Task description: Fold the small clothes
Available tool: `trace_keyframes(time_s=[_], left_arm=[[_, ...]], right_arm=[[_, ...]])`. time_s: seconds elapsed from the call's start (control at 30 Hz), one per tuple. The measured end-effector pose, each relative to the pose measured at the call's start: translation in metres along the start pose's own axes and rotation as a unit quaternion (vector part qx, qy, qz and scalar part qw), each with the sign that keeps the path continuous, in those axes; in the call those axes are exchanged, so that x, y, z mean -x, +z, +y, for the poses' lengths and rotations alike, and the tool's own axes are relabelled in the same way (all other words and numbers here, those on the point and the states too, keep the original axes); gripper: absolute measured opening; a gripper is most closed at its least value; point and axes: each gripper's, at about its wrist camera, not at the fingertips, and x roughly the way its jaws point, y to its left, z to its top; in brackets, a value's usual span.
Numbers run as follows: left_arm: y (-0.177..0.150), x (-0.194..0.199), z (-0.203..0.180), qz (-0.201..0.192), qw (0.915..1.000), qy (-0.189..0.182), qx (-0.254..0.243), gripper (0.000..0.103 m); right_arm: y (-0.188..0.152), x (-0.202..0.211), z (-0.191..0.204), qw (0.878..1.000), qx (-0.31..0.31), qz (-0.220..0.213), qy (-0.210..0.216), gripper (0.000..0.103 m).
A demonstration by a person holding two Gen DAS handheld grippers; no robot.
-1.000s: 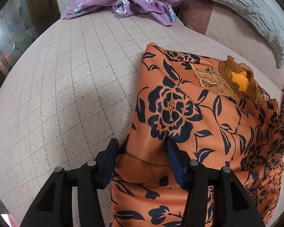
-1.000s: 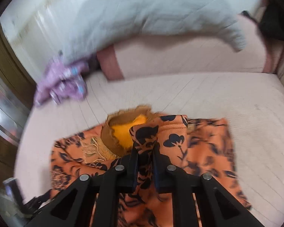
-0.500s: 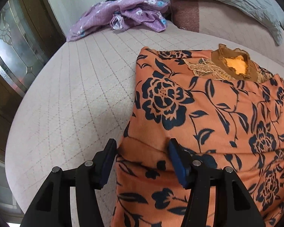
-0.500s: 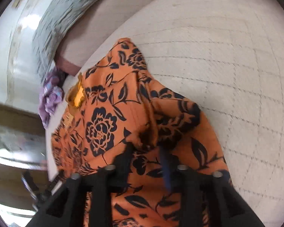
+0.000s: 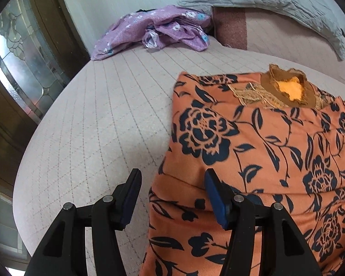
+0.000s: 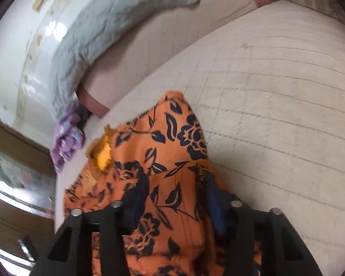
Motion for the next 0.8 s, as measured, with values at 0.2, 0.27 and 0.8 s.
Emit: trace_keyframes(time_s=[0.2, 0.27, 0.8], left_arm=[[0.007, 0.006, 0.008, -0.025, 0.9994, 0.010, 0.022, 0.058], [0.008, 0.011, 0.010, -0.042, 0.9985, 0.016, 0.030, 0.058], [-0.001, 0.003, -0.034, -0.035, 0.9978, -0.022, -0.052, 0.068]], right_arm=[[0.000, 0.011, 0.039, 0.996, 0.075, -0.042, -0.031, 0.011], [0.005, 0.032, 0.049, 0.992, 0.089, -0.087, -0.019, 0.010], [-0.021, 0.018, 0.049, 0.996, 0.084, -0.025, 0.026, 0.014]])
